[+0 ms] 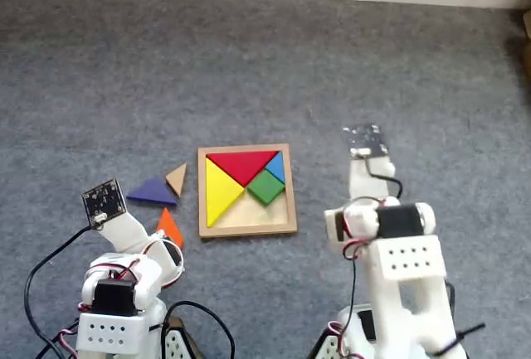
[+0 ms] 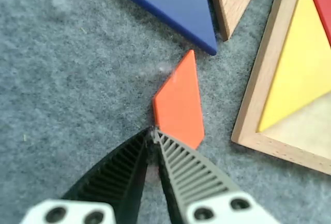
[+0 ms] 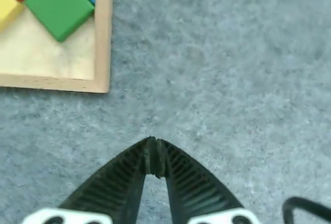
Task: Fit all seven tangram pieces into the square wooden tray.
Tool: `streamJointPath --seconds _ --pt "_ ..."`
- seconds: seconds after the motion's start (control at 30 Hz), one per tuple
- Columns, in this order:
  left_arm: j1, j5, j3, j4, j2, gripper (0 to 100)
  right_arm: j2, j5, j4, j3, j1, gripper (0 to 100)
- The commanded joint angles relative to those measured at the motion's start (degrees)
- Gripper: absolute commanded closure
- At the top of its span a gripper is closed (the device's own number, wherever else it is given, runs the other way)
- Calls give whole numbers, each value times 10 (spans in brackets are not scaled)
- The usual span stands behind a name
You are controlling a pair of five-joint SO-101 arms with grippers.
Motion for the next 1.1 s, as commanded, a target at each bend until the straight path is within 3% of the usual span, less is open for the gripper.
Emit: streamJointPath --seconds 0.0,0.33,0.9,1.07 --pt "11 -1 13 20 -30 994 -54 6 4 29 31 993" --pt "53 -2 13 20 -30 993 -192 4 -103 204 109 993" --pt "69 -3 13 5 -30 993 -375 3 -104 371 112 993" --pt "117 -2 13 -3 -30 994 -442 2 -103 407 112 993"
